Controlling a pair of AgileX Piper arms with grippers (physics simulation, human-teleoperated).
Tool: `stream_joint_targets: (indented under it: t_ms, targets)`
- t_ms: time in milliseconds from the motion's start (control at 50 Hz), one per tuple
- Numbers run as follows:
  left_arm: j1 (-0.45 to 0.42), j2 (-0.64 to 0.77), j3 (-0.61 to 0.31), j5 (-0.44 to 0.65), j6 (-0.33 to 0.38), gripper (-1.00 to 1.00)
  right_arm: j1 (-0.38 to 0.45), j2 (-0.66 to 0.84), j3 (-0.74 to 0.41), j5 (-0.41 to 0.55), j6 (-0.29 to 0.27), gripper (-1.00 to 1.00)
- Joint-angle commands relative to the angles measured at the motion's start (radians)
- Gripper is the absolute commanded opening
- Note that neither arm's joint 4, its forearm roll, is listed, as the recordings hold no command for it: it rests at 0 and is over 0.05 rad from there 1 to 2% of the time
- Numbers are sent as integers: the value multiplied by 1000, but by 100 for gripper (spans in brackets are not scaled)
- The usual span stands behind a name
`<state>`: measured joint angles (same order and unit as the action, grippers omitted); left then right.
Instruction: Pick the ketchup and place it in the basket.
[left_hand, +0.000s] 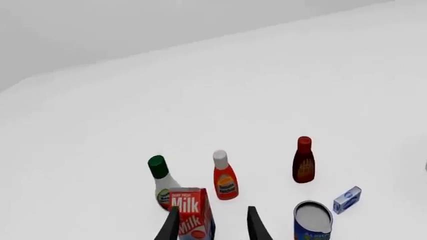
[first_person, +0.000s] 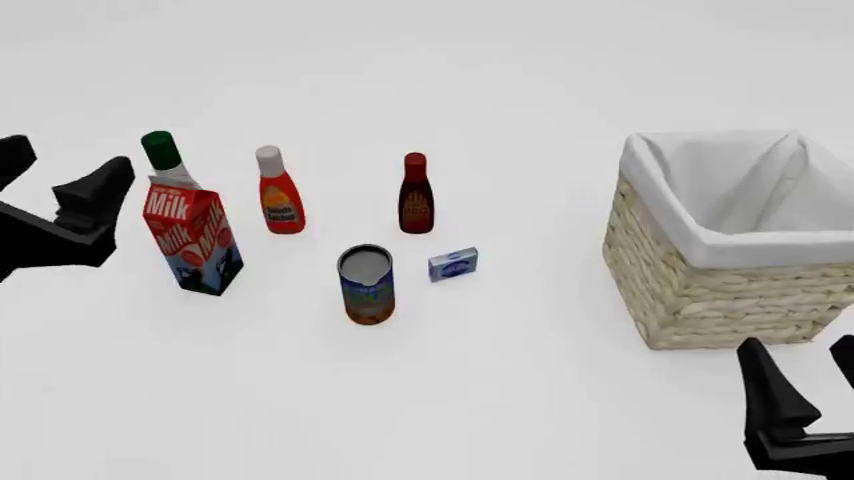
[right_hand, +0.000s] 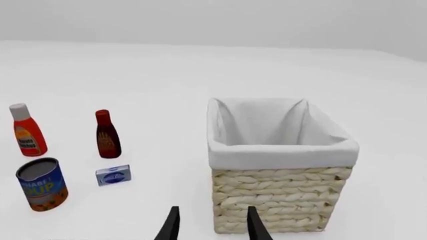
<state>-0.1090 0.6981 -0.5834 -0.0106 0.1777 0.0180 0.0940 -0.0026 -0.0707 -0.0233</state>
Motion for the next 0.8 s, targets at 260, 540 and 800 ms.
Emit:
stream_joint_targets:
  t_ms: [260,540,800]
  targets:
    - [9,415,-298,124,-14,100,9,64,1,-52,-1,100]
    - [42,625,-526,265,-39,100,-10,52,1,-46,5,100]
    - [46,747,-688,364,-59,100,-6,77,2,-66,7,100]
